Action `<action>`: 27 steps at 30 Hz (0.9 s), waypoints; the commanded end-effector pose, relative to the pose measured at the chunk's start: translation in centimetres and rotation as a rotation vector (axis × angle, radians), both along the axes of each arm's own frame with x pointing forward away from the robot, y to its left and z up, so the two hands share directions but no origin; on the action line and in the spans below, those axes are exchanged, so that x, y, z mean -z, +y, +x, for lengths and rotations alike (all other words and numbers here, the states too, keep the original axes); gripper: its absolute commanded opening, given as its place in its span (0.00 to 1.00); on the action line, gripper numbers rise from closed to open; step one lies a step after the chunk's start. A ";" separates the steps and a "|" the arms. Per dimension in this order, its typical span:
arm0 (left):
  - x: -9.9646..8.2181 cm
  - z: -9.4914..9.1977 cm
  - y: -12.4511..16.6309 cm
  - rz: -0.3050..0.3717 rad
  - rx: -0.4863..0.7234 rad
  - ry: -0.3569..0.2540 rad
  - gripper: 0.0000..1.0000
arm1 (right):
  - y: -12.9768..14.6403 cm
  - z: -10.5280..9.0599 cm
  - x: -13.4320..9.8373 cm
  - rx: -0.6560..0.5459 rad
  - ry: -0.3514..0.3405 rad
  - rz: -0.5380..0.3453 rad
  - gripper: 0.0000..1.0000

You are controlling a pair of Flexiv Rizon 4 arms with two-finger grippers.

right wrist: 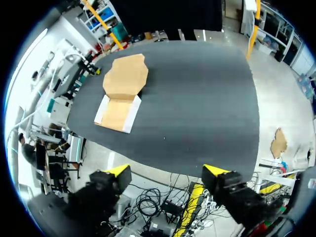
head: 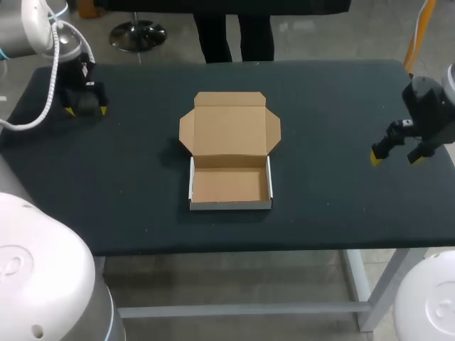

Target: Assemble the packaging by folding the flat box into shape, placing the metal phone stand inside, and closing the box properly

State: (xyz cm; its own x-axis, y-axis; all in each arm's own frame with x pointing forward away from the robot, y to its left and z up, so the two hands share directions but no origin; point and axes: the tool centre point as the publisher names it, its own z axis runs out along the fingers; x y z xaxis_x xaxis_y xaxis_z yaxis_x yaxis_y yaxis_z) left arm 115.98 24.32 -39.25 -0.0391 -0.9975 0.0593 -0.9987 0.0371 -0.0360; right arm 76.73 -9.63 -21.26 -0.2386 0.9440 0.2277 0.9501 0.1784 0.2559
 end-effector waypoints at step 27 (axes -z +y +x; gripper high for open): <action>0.7 3.0 0.4 0.013 0.006 0.013 0.79 | 0.0 -0.1 -0.3 -0.001 0.006 -0.001 1.00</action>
State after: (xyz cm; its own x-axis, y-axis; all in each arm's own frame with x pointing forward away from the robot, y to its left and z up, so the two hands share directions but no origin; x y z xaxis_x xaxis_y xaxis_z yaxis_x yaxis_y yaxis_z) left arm 118.17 24.58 -39.71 -0.0448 -0.9980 0.0445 -0.9977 0.0425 -0.0523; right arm 76.73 -9.63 -21.26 -0.2386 0.9440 0.2277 0.9501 0.1783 0.2560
